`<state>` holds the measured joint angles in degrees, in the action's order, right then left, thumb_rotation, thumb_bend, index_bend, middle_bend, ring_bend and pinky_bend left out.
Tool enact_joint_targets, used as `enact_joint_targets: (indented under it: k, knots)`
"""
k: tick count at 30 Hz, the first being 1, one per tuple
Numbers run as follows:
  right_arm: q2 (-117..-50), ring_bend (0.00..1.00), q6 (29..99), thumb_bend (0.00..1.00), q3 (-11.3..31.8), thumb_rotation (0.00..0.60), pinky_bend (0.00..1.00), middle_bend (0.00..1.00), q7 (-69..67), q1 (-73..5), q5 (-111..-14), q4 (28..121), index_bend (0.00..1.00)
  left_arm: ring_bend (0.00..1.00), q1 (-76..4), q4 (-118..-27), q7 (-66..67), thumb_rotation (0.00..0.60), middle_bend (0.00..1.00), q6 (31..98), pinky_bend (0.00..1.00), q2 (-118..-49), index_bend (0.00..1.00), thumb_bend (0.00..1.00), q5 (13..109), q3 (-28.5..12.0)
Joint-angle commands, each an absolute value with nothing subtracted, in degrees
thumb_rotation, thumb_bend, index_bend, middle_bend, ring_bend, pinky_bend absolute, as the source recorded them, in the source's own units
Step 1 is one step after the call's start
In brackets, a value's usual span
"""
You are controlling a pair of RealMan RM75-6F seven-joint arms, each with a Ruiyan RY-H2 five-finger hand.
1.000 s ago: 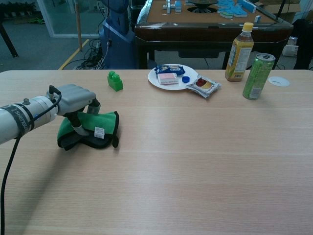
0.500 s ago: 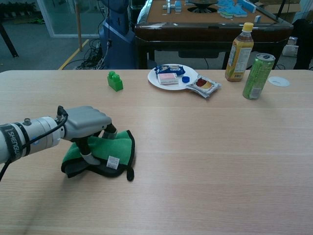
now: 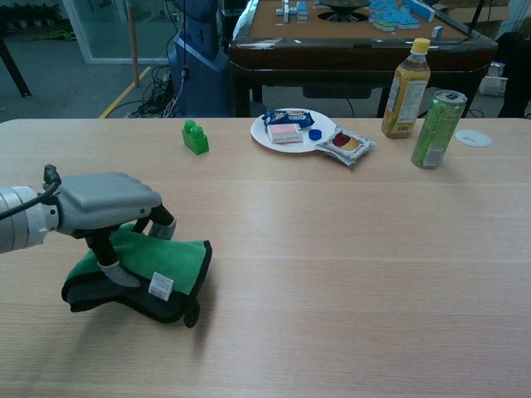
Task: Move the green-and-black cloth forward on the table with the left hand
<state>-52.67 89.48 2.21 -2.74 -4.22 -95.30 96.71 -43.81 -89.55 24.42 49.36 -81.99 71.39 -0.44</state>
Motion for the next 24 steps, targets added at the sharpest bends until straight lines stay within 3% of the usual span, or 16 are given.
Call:
enact_joint_targets:
  k: [1, 7, 24]
  knots:
    - [-52.78, 0.19, 89.39, 0.16, 2.17, 0.6, 0.19, 0.27, -2.79, -4.3, -95.38, 96.6, 0.32, 0.52, -42.21, -90.19, 23.18, 0.6, 0.53, 52.74, 0.7, -79.71, 0.5, 0.14, 70.38, -2.25]
    - [-52.84, 0.19, 89.3, 0.16, 2.19, 0.6, 0.19, 0.27, -2.91, -4.49, -95.52, 96.47, 0.32, 0.51, -42.21, -84.63, 22.51, 0.6, 0.53, 55.07, 0.7, -80.97, 0.5, 0.14, 67.83, -5.66]
    - [-52.2, 0.19, 90.06, 0.16, 1.81, 0.6, 0.2, 0.27, -2.17, -3.68, -95.34, 97.15, 0.32, 0.5, -47.94, -58.92, 19.57, 0.6, 0.51, 50.46, 0.7, -94.29, 0.49, 0.14, 62.88, -11.58]
